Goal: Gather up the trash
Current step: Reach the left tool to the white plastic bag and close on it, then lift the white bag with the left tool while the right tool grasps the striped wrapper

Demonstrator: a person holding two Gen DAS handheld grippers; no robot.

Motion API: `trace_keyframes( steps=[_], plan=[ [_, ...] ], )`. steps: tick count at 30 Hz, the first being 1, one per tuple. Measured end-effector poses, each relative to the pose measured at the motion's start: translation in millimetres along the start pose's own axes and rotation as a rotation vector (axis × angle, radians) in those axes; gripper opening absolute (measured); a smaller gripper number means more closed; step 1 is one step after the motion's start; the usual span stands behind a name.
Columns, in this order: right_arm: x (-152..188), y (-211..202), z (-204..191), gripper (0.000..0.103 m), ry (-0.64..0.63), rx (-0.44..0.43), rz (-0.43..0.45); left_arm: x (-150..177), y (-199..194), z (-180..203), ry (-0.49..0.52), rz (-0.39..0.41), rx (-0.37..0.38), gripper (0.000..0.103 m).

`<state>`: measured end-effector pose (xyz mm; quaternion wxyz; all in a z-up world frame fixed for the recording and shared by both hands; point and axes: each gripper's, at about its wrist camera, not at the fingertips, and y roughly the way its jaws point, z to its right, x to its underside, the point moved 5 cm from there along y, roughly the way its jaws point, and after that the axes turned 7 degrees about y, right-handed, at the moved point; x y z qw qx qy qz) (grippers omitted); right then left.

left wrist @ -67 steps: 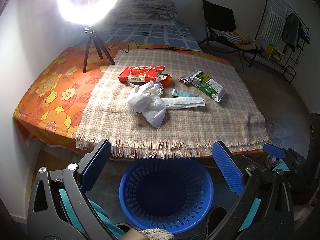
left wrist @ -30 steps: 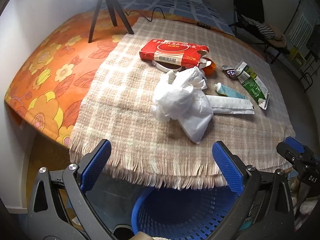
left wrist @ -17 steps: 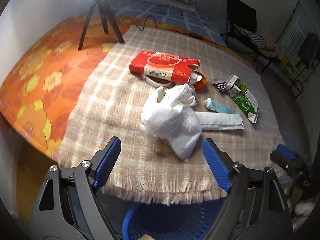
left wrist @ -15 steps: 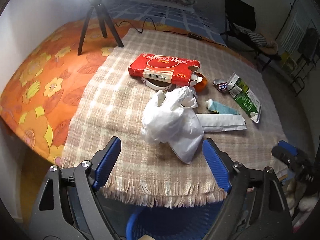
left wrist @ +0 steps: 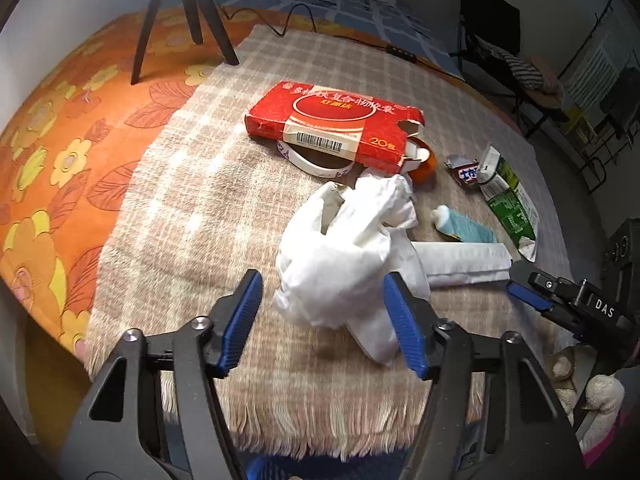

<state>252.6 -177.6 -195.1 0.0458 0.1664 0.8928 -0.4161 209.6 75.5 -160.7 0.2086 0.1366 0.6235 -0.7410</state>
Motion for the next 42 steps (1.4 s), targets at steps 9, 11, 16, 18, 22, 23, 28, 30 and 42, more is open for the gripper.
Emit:
trace_keyframes(
  steps=[9, 11, 16, 18, 22, 23, 28, 30, 42],
  plan=[
    [-10, 17, 0, 0.045, 0.106, -0.095, -0.025, -2, 21, 1, 0.001, -0.027, 0.056, 0.043],
    [-8, 19, -2, 0.037, 0.114, -0.116, -0.042, -1, 21, 2, 0.008, -0.025, 0.057, 0.042],
    [-3, 16, -17, 0.018, 0.069, -0.135, -0.022, -2, 17, 1, 0.011, -0.018, 0.054, 0.038],
    [-4, 10, -26, 0.012, 0.024, -0.129, 0.006, -2, 15, 1, 0.015, -0.010, 0.051, 0.038],
    [-4, 9, -33, 0.007, -0.020, -0.106, 0.028, 0, 13, 3, 0.032, -0.007, 0.042, 0.037],
    [-3, 9, -31, 0.007, -0.014, -0.109, 0.029, 0, 12, 3, 0.030, -0.005, 0.043, 0.037],
    [-4, -8, -41, 0.004, -0.035, -0.122, 0.069, -2, -4, 4, 0.030, 0.034, 0.040, 0.034],
    [-6, -21, -47, 0.003, -0.062, -0.127, 0.094, -3, -15, 5, 0.036, 0.059, 0.042, 0.033],
    [11, -77, -78, 0.002, -0.255, -0.073, 0.201, 1, -51, 11, 0.071, 0.127, 0.023, 0.005]
  ],
)
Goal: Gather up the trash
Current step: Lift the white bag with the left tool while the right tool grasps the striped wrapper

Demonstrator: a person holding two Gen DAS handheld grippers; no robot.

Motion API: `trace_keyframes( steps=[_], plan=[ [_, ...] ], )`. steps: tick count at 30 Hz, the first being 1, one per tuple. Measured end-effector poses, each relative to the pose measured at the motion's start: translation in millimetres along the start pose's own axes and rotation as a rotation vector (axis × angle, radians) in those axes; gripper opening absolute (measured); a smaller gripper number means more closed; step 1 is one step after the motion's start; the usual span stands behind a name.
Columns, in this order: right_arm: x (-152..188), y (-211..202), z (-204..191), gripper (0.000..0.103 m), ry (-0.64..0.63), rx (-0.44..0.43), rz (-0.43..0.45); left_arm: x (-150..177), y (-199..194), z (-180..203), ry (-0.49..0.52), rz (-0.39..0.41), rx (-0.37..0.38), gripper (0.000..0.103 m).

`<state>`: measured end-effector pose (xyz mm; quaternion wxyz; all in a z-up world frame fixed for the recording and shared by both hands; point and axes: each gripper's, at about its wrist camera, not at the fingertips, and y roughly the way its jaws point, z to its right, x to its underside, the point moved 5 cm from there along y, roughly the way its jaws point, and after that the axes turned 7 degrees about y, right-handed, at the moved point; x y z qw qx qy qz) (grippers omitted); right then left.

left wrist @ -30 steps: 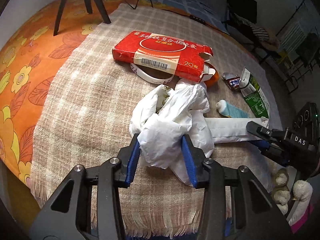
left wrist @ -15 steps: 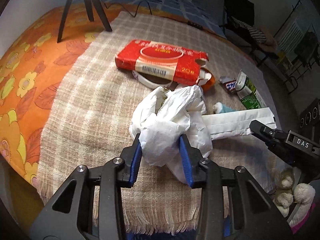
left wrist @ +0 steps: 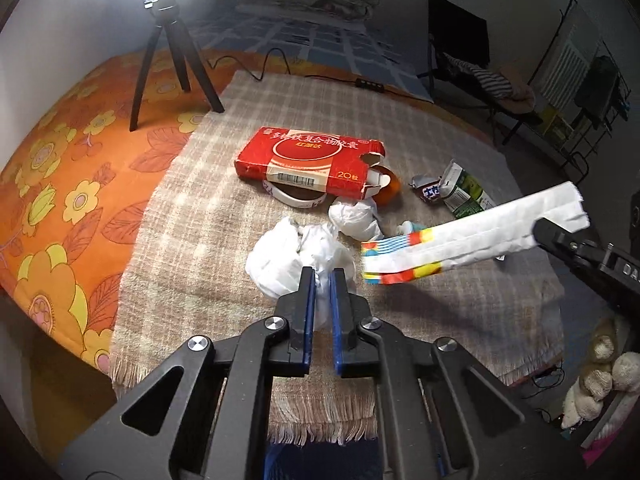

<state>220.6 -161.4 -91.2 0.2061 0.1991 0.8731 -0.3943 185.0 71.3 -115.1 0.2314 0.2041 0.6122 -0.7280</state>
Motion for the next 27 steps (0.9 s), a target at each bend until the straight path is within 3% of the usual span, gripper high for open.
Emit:
trace_keyframes(
  steps=[10, 16, 17, 18, 19, 20, 23, 27],
  plan=[
    [4, -50, -6, 0.002, -0.053, -0.009, 0.033, 15, -15, -9, -0.053, -0.005, 0.019, 0.003],
    [15, -68, -5, 0.002, -0.082, 0.013, 0.038, 18, -24, -11, -0.028, 0.034, -0.029, 0.004],
    [16, -71, -5, 0.002, -0.082, 0.014, 0.041, 19, -19, -13, -0.044, 0.013, -0.007, 0.009],
    [18, -74, -4, 0.003, -0.083, 0.018, 0.045, 20, -13, -14, -0.050, -0.012, 0.004, 0.034],
    [18, -77, -4, 0.003, -0.084, 0.019, 0.047, 21, -6, -16, -0.055, -0.042, -0.004, 0.068],
    [20, -79, -3, 0.002, -0.087, 0.021, 0.047, 23, 2, -19, -0.063, -0.065, -0.034, 0.080],
    [24, -86, -3, 0.002, -0.094, 0.029, 0.048, 29, 17, -25, -0.083, -0.090, -0.063, 0.084],
    [30, -89, -2, 0.003, -0.103, 0.036, 0.039, 33, 35, -32, -0.129, -0.118, -0.042, 0.084]
  ],
)
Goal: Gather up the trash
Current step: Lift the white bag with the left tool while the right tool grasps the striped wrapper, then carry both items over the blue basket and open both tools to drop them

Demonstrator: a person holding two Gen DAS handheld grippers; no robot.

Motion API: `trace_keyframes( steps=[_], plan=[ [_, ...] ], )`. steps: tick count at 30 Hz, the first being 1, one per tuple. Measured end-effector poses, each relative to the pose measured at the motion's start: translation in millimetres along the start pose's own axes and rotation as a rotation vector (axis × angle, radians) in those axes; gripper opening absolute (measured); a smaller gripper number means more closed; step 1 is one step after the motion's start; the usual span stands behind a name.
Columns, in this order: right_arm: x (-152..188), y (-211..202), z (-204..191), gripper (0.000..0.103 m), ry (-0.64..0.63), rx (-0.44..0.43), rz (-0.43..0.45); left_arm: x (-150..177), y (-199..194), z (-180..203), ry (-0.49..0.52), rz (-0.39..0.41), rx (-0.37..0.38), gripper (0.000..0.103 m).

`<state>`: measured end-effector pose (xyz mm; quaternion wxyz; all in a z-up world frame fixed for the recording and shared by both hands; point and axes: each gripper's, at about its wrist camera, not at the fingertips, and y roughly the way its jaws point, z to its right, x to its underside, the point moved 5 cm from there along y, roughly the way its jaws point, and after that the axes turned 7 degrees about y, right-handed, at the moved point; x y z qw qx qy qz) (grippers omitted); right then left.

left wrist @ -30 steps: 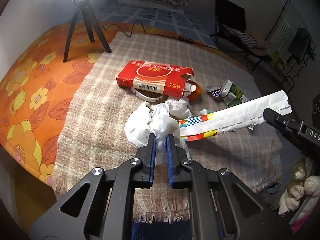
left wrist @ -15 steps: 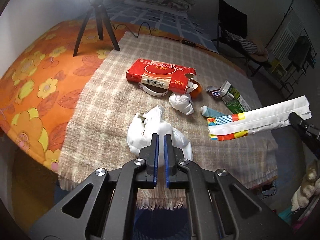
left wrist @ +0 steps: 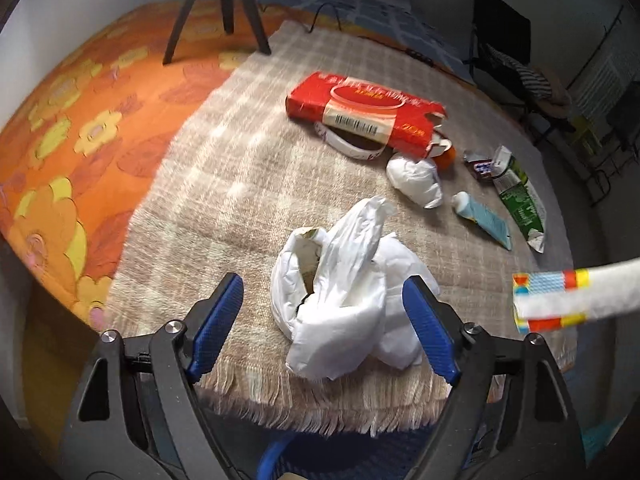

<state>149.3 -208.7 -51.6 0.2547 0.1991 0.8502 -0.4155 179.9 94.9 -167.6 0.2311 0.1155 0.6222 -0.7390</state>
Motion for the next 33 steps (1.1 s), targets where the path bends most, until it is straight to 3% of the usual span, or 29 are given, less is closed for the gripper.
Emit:
trace_keyframes(
  steps=[2, 3, 7, 16, 26, 33],
  plan=[
    [3, -1, 0, 0.003, -0.003, 0.002, -0.004, 2, 6, -1, 0.000, -0.012, -0.010, 0.075],
    [5, -2, 0, 0.003, -0.004, 0.003, -0.006, 3, 9, -1, -0.004, -0.020, 0.002, 0.061],
    [11, -5, 0, 0.003, -0.005, 0.004, -0.013, 4, 8, 4, 0.008, -0.016, 0.008, 0.052],
    [22, -25, -11, 0.003, -0.042, -0.004, -0.020, 16, -34, 21, 0.064, 0.049, 0.022, 0.050],
    [50, -46, -19, 0.003, -0.090, -0.015, -0.051, 54, -96, 44, 0.118, 0.119, 0.035, 0.050],
    [84, -51, -11, 0.003, -0.100, 0.006, -0.095, 92, -109, 62, 0.174, 0.115, 0.016, 0.050]
  ],
)
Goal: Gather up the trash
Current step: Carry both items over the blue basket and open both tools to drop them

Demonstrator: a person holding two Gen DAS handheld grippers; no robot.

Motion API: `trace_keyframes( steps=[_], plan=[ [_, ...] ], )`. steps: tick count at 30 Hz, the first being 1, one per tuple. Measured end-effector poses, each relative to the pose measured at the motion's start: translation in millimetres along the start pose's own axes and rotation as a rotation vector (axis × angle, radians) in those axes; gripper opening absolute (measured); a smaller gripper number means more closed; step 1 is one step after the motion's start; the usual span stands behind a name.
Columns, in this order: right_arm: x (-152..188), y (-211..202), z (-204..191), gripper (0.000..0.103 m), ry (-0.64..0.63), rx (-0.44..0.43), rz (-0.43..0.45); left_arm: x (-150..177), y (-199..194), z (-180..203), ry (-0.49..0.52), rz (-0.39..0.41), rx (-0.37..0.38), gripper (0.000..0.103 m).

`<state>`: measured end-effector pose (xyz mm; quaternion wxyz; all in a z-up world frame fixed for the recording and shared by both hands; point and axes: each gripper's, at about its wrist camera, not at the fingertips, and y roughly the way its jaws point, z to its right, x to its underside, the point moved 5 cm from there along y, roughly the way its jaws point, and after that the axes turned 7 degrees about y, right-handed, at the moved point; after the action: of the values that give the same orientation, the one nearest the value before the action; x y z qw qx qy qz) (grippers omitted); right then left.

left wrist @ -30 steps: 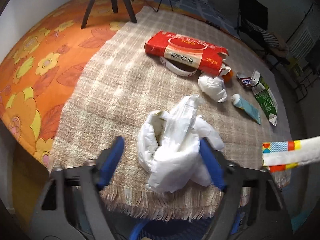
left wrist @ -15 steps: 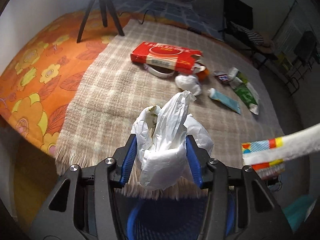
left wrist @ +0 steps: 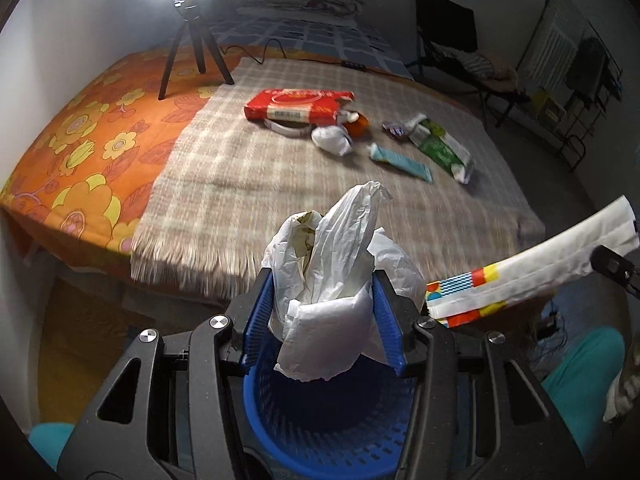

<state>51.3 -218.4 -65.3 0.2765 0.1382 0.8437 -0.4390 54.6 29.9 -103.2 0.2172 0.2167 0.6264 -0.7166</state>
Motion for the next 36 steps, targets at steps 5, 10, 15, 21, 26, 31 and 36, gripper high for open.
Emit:
trace_keyframes(
  steps=[5, 10, 15, 21, 26, 31, 36],
  plan=[
    [24, 6, 6, 0.003, 0.013, 0.012, -0.044, 26, 6, 11, 0.014, -0.037, 0.002, 0.050],
    [47, 19, 10, 0.003, 0.033, 0.018, -0.087, 54, 26, 13, 0.008, -0.098, -0.004, 0.050],
    [65, 35, 16, 0.003, 0.063, 0.026, -0.130, 83, 47, 17, 0.005, -0.165, -0.007, 0.050],
    [80, 55, 19, 0.003, 0.074, 0.042, -0.175, 107, 63, 21, 0.015, -0.223, -0.016, 0.050],
    [87, 67, 20, 0.003, 0.061, 0.063, -0.200, 117, 70, 23, 0.028, -0.247, -0.018, 0.050],
    [94, 77, 23, 0.008, 0.067, 0.066, -0.231, 117, 74, 23, 0.027, -0.247, -0.020, 0.053],
    [97, 81, 30, 0.048, 0.113, 0.065, -0.247, 116, 79, 24, 0.025, -0.264, -0.029, 0.059]
  ],
)
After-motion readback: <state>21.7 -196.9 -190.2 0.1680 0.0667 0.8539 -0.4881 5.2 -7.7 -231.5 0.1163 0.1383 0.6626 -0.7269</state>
